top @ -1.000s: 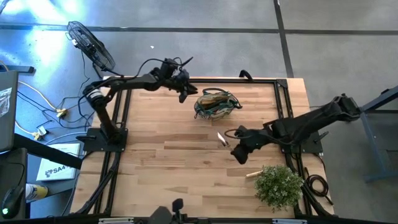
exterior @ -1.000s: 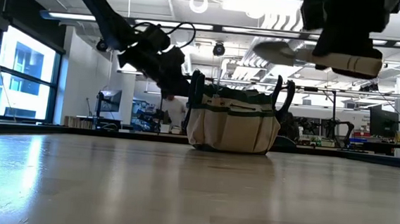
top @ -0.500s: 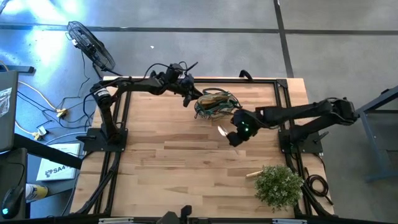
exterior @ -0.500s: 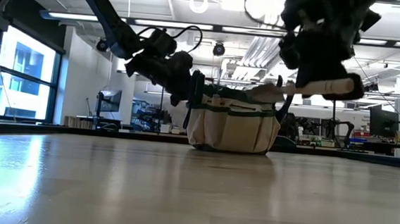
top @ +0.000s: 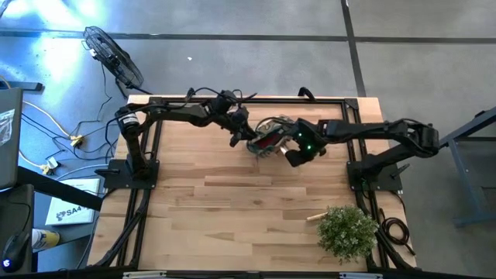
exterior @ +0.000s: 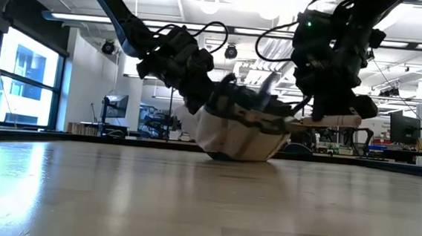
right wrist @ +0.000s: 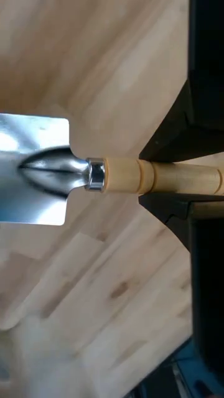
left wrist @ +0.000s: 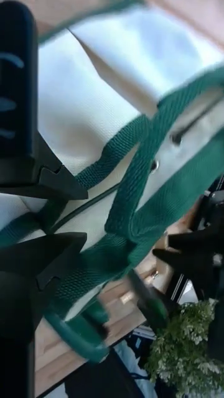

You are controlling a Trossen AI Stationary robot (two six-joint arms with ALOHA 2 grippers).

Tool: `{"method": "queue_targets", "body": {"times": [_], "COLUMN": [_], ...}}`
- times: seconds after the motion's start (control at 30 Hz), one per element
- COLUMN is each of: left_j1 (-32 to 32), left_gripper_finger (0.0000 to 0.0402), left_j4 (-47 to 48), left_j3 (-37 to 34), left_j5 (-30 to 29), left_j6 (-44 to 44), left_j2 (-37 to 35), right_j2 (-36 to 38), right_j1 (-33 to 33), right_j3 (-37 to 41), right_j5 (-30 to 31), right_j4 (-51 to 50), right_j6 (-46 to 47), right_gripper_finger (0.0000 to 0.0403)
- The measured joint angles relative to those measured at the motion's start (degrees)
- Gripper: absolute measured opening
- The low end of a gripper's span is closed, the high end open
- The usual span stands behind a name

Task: Pick & Place Garden tools in Gardening bag
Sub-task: Put the top brown trowel into the light brown gardening bag

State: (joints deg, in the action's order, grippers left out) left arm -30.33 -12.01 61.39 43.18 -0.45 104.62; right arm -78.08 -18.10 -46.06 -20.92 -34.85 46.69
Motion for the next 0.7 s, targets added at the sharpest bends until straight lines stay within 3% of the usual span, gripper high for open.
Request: {"method": "queue_targets", "body": {"times": [0.4, 0.7], "left_j1": [0.37, 3.54], "left_gripper_finger": [0.0093, 0.0093], "left_j4": [1.14, 7.56], "left_j3": [0.0, -0.02], "left_j5": [6.02, 6.97], "left_j6": [-9.13, -8.78], "left_j2": [0.0, 0.0], "right_j2": [0.06, 0.17], "right_j1": [-6.66, -11.52], "right_j3": [-5.09, -13.05], "right_j5": [1.47, 2.81], "right_j4": [-0.07, -1.84], "right_j6": [-7.57, -14.39], "right_gripper_finger": [0.0051, 0.0051]}}
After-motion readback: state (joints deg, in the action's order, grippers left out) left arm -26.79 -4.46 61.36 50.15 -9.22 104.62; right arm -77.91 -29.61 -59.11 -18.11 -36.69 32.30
